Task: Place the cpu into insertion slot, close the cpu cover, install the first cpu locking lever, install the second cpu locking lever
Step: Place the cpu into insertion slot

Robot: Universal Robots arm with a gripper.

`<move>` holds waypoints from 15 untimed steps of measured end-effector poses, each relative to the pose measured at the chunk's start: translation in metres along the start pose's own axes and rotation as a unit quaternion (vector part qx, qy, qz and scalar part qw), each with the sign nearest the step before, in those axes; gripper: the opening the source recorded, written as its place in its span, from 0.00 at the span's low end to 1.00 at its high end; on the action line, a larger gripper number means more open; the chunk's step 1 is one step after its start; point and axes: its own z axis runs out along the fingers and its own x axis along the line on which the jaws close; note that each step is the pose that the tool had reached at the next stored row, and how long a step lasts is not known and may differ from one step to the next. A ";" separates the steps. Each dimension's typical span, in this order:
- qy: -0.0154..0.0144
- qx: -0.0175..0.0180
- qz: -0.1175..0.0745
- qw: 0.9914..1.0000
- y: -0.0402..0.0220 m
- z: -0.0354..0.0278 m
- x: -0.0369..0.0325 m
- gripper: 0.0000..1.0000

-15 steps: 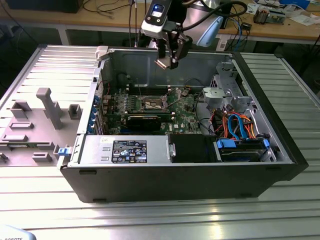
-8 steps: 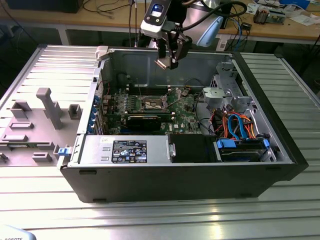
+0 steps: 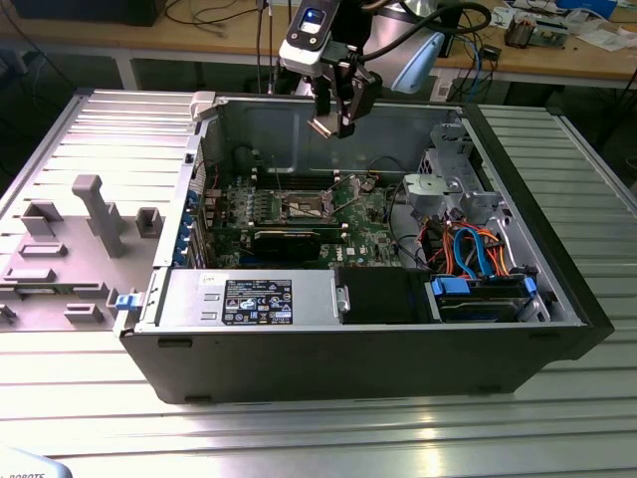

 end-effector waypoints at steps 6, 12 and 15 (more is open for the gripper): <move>0.000 0.000 0.000 1.000 0.0000 0.0000 0.0000 0.55; 0.000 0.000 0.005 1.000 0.0000 0.0000 0.0000 0.55; -0.001 0.000 0.008 1.000 0.0000 0.0000 0.0000 0.55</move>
